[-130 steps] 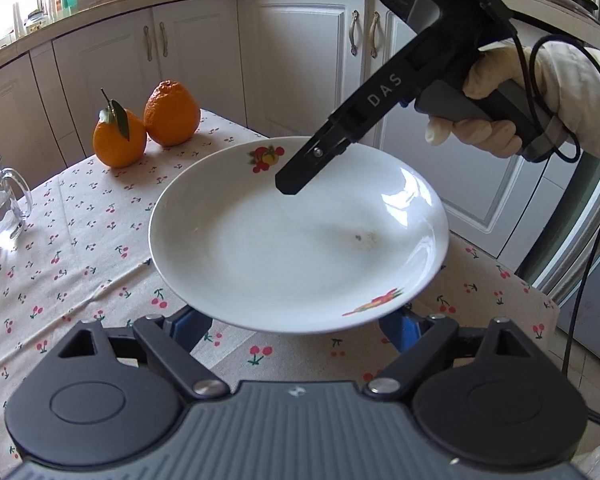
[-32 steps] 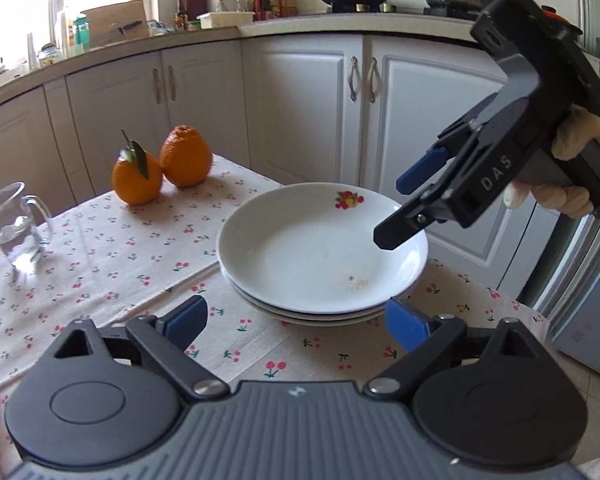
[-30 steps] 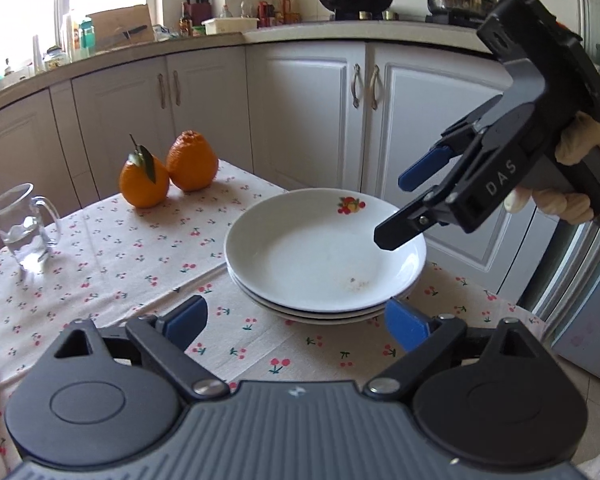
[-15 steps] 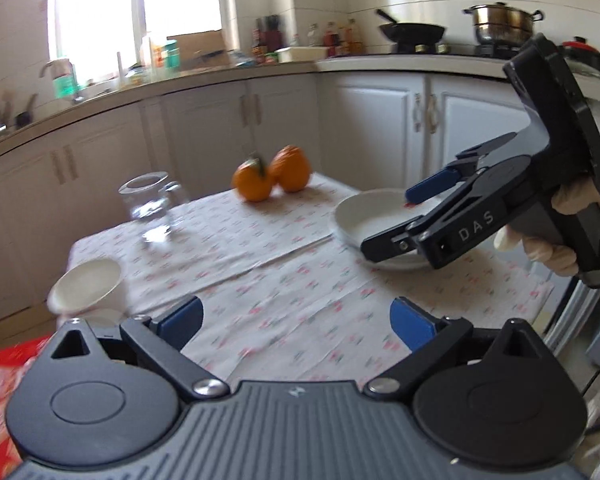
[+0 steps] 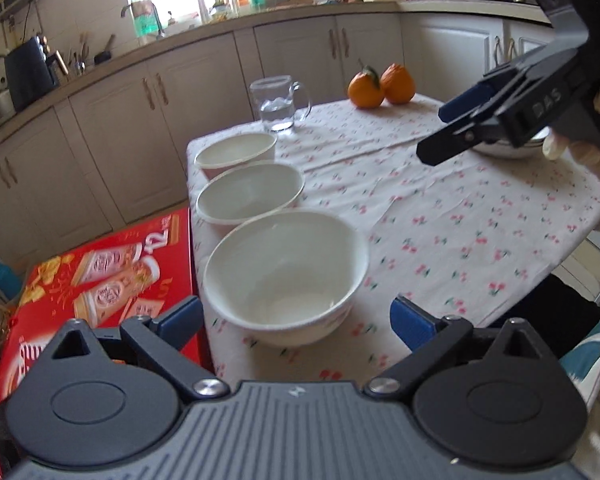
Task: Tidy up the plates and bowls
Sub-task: 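Move the right gripper to the rim of a white bowl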
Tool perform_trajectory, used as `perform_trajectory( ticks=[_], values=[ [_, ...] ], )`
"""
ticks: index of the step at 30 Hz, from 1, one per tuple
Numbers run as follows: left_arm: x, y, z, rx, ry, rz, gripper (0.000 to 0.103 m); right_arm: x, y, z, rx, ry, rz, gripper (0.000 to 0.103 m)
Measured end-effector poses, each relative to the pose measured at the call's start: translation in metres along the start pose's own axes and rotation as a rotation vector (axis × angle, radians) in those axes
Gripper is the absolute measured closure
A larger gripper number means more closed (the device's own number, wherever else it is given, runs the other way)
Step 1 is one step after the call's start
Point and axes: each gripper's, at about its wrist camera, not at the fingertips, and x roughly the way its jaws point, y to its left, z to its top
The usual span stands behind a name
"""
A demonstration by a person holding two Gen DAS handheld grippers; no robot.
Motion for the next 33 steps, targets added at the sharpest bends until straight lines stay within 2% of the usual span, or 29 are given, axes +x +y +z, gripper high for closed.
perform_trajectory(
  ticks=[3, 9, 14, 20, 25, 33],
  values=[
    [0.012, 0.013, -0.005, -0.021, 0.038, -0.032, 0.004, 0.015, 0.014, 0.008, -0.018, 0.043, 0.065, 0.0],
    [0.026, 0.021, -0.009, 0.006, 0.051, -0.069, 0.005, 0.044, 0.038, 0.023, -0.052, 0.113, 0.149, 0.004],
    [0.031, 0.022, -0.006, 0.006, 0.042, -0.105, 0.007, 0.07, 0.048, 0.03, -0.061, 0.164, 0.202, 0.019],
    [0.033, 0.024, -0.003, 0.006, 0.036, -0.129, 0.018, 0.091, 0.05, 0.027, -0.024, 0.207, 0.257, 0.032],
    [0.034, 0.024, -0.003, 0.012, 0.032, -0.137, 0.019, 0.094, 0.05, 0.026, -0.01, 0.215, 0.294, 0.043],
    [0.034, 0.024, -0.001, 0.021, 0.035, -0.137, 0.019, 0.094, 0.048, 0.026, 0.0, 0.217, 0.31, 0.044]
  ],
)
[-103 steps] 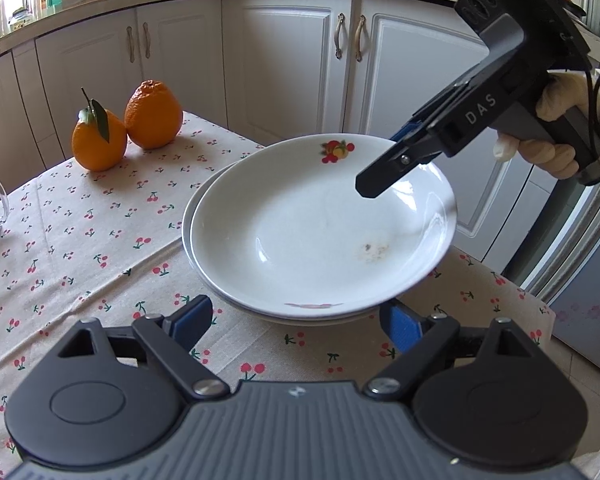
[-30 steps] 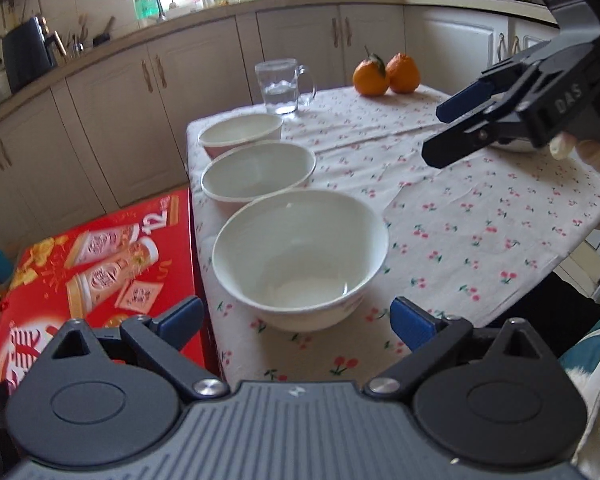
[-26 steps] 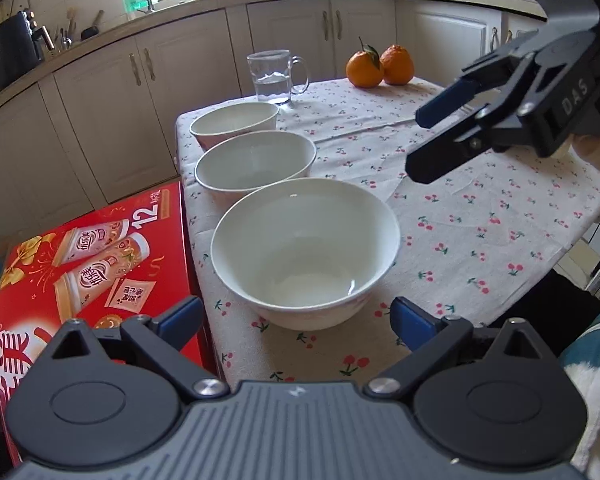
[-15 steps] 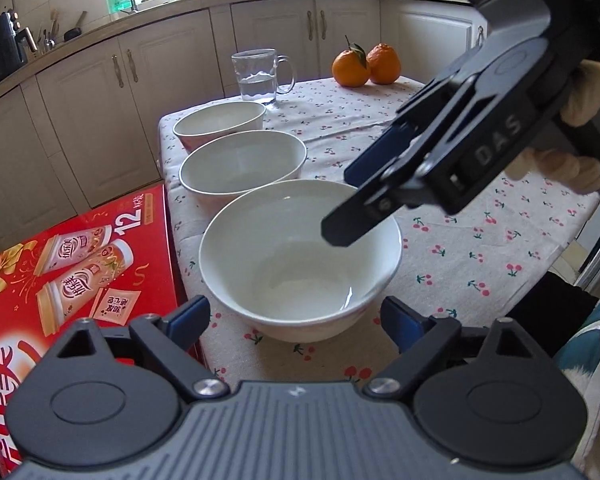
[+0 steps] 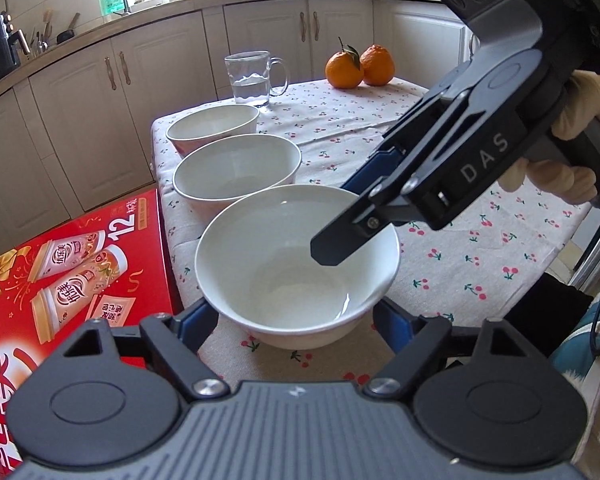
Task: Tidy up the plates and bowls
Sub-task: 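Move the right gripper to the rim of a white bowl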
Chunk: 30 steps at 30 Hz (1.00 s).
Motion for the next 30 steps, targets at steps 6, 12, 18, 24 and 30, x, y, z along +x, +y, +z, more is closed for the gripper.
perform_trajectory(
  ticks=[6, 12, 18, 24, 30],
  values=[
    [-0.001, -0.007, 0.005, 0.024, 0.0, -0.004, 0.019, -0.006, 0.0, -0.004, 0.001, -0.005, -0.01, 0.044],
    [-0.001, -0.017, 0.015, 0.051, -0.017, -0.035, 0.019, -0.023, -0.007, -0.012, 0.023, -0.027, -0.027, 0.044],
    [0.009, -0.036, 0.029, 0.081, -0.041, -0.088, 0.019, -0.046, -0.018, -0.026, 0.048, -0.05, -0.075, 0.043],
    [0.024, -0.055, 0.044, 0.123, -0.06, -0.147, 0.019, -0.07, -0.034, -0.042, 0.082, -0.066, -0.145, 0.042],
    [0.04, -0.075, 0.058, 0.168, -0.074, -0.2, 0.019, -0.09, -0.048, -0.057, 0.108, -0.07, -0.21, 0.042]
  ],
)
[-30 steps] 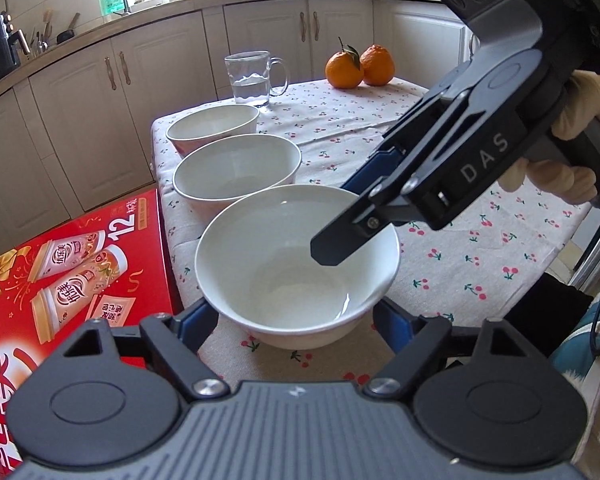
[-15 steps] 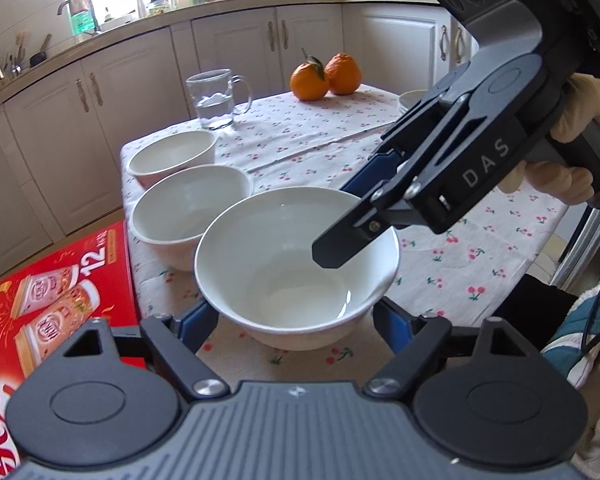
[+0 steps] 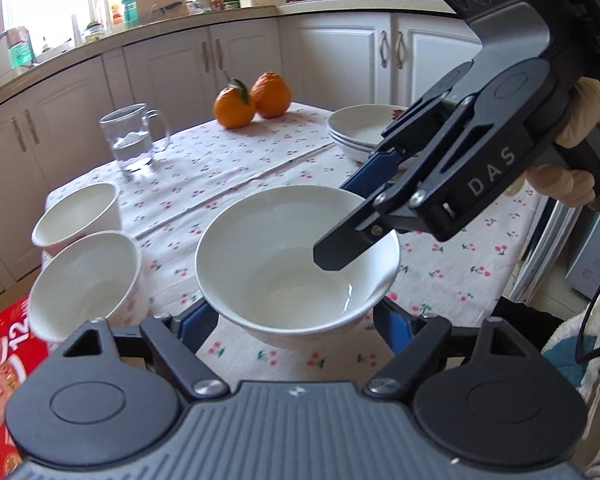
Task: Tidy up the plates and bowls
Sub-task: 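Move the right gripper to the rim of a white bowl, then grasp the white bowl rim with the right gripper and lift it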
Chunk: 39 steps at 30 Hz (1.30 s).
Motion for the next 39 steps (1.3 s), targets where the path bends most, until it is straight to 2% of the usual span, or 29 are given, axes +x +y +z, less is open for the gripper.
perform_trajectory(
  ticks=[9, 27, 30, 32, 33, 39],
  values=[
    [0.025, -0.013, 0.013, 0.033, 0.006, -0.046, 0.019, -0.014, -0.024, -0.015, 0.048, -0.006, -0.056, 0.042],
    [0.045, -0.015, 0.02, 0.039, 0.016, -0.058, 0.019, -0.007, -0.045, -0.02, 0.086, 0.002, -0.071, 0.039],
    [0.043, -0.014, 0.019, 0.039, 0.002, -0.073, 0.011, -0.006, -0.045, -0.02, 0.09, -0.009, -0.048, 0.028],
    [0.04, -0.015, 0.019, 0.043, -0.007, -0.075, 0.01, -0.008, -0.043, -0.019, 0.087, -0.033, -0.038, 0.005],
    [0.039, -0.015, 0.019, 0.044, -0.008, -0.072, 0.009, -0.011, -0.04, -0.019, 0.084, -0.05, -0.039, 0.001],
    [0.027, -0.012, 0.01, 0.021, 0.001, -0.044, 0.007, -0.016, -0.037, -0.015, 0.064, -0.082, -0.057, 0.0]
  ],
)
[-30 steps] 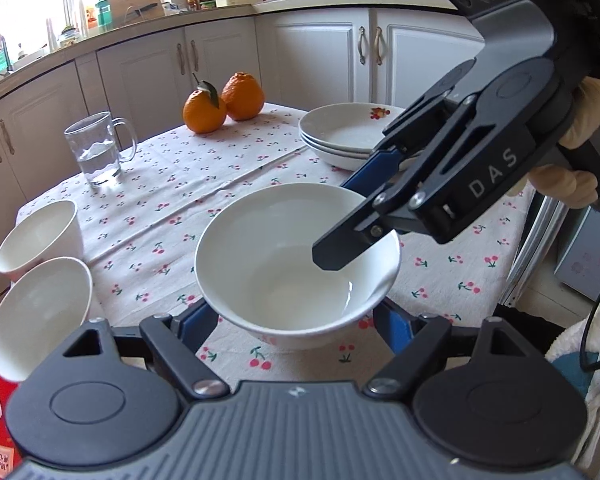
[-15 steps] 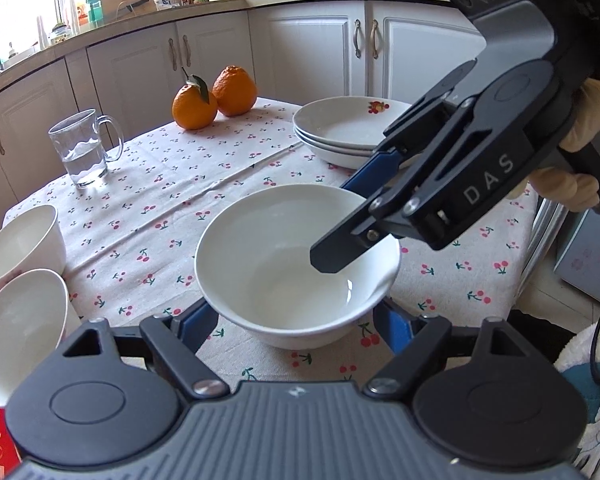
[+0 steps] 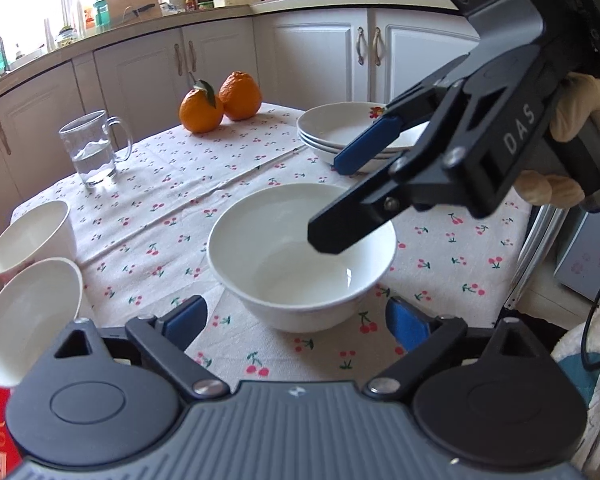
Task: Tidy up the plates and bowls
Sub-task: 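Grasp the white bowl rim with the right gripper and lift it, then carry the held bowl over another white bowl and lower it inside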
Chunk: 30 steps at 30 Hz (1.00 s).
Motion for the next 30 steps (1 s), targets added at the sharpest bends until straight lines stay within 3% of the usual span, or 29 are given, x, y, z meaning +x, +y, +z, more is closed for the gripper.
perform_trajectory(
  ticks=[9, 18, 30],
  values=[
    [-0.037, 0.012, -0.017, -0.077, -0.005, 0.083, 0.005, -0.002, 0.019, 0.007, -0.084, -0.026, -0.042, 0.0],
    [-0.06, 0.035, -0.034, -0.161, -0.049, 0.231, 0.005, 0.009, 0.062, 0.024, -0.276, -0.019, -0.065, 0.0],
    [-0.057, 0.085, -0.049, -0.215, -0.064, 0.383, 0.004, 0.052, 0.099, 0.065, -0.427, 0.025, -0.003, 0.0]
  ],
)
